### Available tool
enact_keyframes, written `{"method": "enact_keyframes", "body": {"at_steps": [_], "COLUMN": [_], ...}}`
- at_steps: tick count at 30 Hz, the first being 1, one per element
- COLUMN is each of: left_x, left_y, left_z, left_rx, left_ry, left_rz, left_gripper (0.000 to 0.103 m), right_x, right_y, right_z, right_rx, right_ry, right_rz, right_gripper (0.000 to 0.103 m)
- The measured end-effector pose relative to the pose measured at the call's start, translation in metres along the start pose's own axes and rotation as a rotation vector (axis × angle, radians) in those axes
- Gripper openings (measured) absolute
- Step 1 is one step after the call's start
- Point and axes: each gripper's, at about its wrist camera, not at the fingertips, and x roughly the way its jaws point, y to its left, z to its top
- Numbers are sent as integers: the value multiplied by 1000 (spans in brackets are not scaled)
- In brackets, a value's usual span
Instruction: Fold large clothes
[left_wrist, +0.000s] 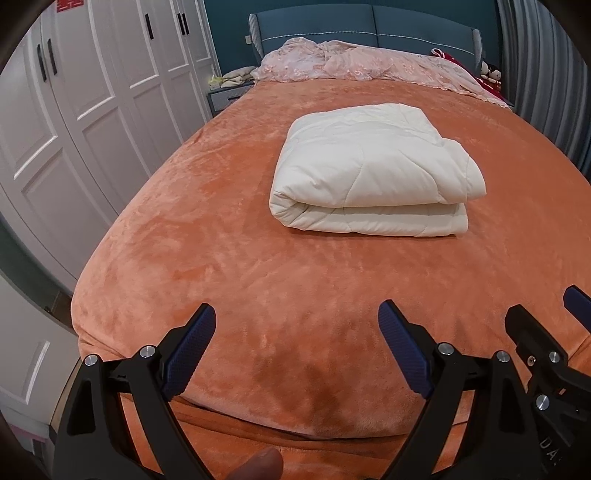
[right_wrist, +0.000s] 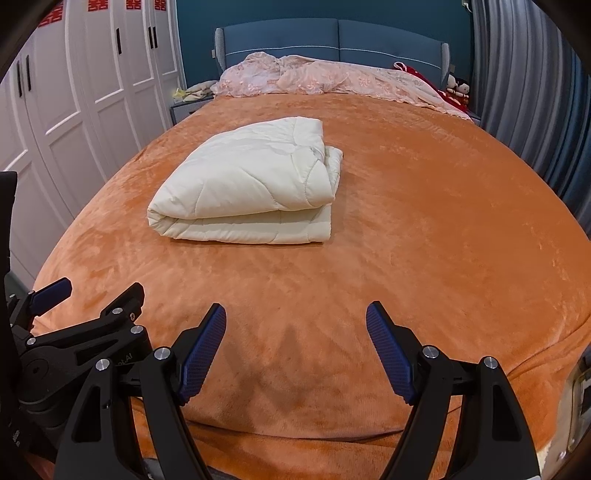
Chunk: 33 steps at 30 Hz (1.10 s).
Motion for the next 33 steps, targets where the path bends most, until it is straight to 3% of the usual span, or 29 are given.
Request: {"method": "enact_keyframes", "body": {"at_steps": [33], "left_x": [-12], "left_y": [-2], "left_z": [-5], "left_rx": [2], "left_ry": [-23], "left_rz": [35], "left_gripper": [87], "right_x": [-11], "right_y": [-3], "right_z": [-6], "right_rx": [5], "right_ry": [-14], "right_rz": [-2], "right_gripper": [76]}}
